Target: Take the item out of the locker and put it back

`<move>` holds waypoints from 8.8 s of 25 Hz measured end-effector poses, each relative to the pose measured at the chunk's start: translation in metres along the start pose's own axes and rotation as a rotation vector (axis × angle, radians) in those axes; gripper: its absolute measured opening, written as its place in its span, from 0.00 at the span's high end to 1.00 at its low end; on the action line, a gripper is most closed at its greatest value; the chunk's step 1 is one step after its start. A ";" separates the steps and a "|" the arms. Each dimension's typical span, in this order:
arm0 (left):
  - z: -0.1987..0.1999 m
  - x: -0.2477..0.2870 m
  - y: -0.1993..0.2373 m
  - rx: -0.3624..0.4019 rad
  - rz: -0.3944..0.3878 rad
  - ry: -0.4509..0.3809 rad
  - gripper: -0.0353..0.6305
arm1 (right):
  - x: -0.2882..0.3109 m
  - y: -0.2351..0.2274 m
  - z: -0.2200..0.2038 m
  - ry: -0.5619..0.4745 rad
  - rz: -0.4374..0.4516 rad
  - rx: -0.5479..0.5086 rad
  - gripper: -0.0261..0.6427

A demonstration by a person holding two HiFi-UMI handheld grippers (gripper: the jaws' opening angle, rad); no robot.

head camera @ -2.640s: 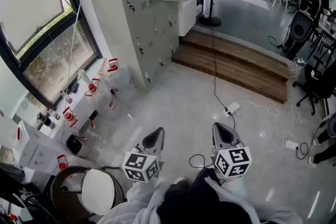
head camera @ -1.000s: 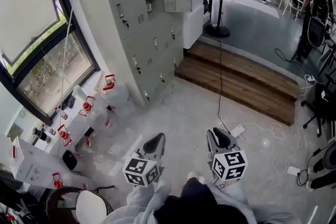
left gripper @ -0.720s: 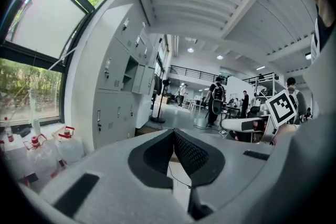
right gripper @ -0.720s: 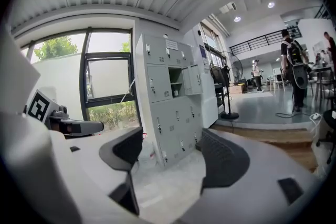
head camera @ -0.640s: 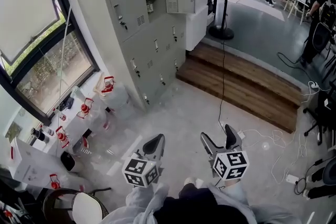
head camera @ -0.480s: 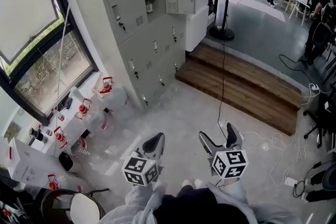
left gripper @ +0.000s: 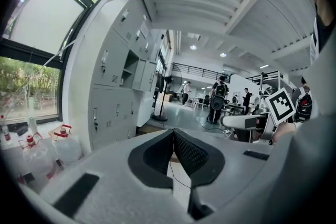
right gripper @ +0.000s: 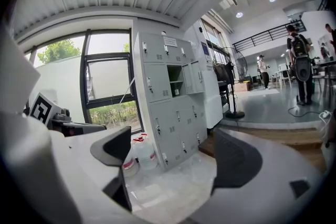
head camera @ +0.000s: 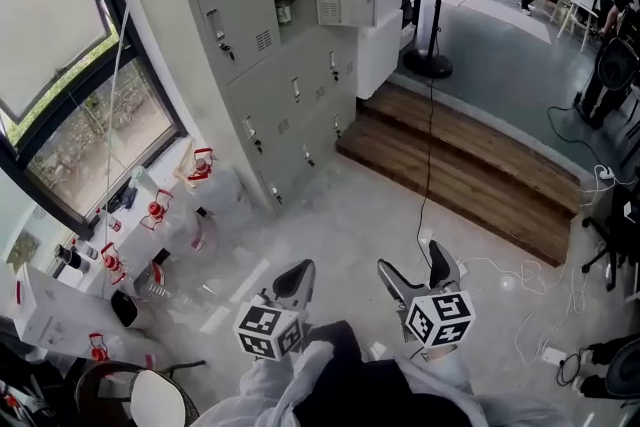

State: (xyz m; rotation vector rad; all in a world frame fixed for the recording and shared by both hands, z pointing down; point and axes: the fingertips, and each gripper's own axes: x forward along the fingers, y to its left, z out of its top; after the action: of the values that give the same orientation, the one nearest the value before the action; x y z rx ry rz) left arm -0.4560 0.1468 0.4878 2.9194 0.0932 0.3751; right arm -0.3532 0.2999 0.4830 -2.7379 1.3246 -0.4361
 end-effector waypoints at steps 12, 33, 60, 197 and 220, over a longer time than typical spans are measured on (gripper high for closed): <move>0.028 0.067 0.059 -0.021 0.014 -0.043 0.94 | 0.086 -0.012 0.017 0.007 0.032 -0.008 0.25; 0.130 0.237 0.203 -0.004 0.008 -0.065 0.94 | 0.311 -0.055 0.092 0.052 0.094 -0.011 0.25; 0.126 0.299 0.247 -0.015 0.005 -0.013 0.94 | 0.392 -0.076 0.081 0.121 0.145 0.006 0.25; 0.295 0.553 0.435 -0.107 0.825 -0.270 0.94 | 0.928 -0.007 0.279 0.522 1.186 -0.092 0.51; 0.282 0.575 0.387 -0.140 0.922 -0.261 0.94 | 0.874 -0.059 0.242 0.706 1.283 0.013 0.51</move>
State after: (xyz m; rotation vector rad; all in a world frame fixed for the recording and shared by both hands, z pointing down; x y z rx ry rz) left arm 0.1856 -0.2344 0.4389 2.6481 -1.2711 0.1012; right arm 0.2747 -0.3570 0.4570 -1.1620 2.7205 -1.1972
